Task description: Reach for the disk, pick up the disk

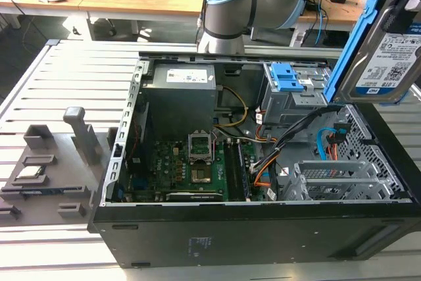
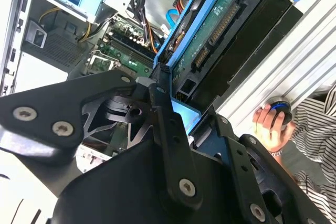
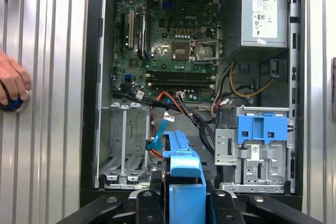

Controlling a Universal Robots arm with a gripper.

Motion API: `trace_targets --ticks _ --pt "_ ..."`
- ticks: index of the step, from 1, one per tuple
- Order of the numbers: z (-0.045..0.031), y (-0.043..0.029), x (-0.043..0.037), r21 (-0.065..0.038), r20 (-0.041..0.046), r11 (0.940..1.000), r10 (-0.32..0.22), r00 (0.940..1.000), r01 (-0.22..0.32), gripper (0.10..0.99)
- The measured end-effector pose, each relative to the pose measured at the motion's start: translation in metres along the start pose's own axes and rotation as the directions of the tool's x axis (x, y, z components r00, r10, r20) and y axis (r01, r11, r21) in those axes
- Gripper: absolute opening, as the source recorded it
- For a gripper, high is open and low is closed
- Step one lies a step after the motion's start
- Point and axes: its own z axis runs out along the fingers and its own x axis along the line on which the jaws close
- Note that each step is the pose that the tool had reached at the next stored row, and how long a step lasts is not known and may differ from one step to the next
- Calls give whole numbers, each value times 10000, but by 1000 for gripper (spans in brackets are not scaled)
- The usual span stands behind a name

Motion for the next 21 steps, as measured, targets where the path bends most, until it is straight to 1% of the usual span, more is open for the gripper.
trace_targets --ticks 7,15,17,21 --pt "2 2 99 -1 0 10000 0 10000 0 369" --pt "6 10 300 0 -1 10000 -1 10000 1 369" --pt "7 23 336 0 0 10000 0 10000 0 369" --pt "11 87 374 1 0 10000 -1 10000 1 369"
